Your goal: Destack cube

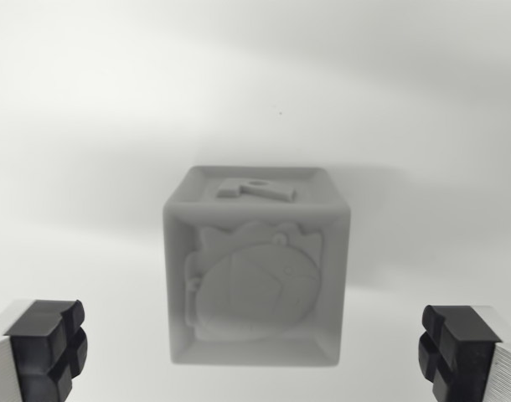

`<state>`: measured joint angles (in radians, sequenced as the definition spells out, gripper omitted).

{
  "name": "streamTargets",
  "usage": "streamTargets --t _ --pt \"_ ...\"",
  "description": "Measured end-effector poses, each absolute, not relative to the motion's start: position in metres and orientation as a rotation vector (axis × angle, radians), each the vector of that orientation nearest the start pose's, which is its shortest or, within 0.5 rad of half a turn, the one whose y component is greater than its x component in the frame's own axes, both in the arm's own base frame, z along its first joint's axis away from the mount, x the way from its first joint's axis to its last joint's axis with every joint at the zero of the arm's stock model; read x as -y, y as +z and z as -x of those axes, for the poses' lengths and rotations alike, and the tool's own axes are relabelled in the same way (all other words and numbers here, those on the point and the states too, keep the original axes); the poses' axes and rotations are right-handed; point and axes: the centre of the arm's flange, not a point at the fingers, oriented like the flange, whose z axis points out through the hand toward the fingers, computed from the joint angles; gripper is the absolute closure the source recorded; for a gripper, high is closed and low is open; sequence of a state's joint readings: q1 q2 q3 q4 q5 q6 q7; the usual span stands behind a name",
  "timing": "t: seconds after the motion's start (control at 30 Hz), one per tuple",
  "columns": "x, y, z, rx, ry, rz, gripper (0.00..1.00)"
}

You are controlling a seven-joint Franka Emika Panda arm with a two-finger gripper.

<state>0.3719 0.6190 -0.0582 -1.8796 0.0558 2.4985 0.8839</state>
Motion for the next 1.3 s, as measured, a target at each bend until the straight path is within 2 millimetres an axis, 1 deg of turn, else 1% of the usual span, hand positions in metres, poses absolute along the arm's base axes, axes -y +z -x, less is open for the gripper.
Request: streamTargets --t 0.33,0.57,0.87,1.03,1.3 --pt "-0.197 0.216 -0.604 -0.933 -0.002 2.998 0.0" --pt "-0.197 0.247 -0.604 -0.933 -0.002 2.996 0.0" --pt "-0.197 0.283 -0.603 -0.935 -0.001 2.995 0.0" --pt "-0.197 0.307 -0.603 -0.934 -0.001 2.995 0.0" --pt "-0.197 0.337 -0.603 -0.934 0.0 2.995 0.0"
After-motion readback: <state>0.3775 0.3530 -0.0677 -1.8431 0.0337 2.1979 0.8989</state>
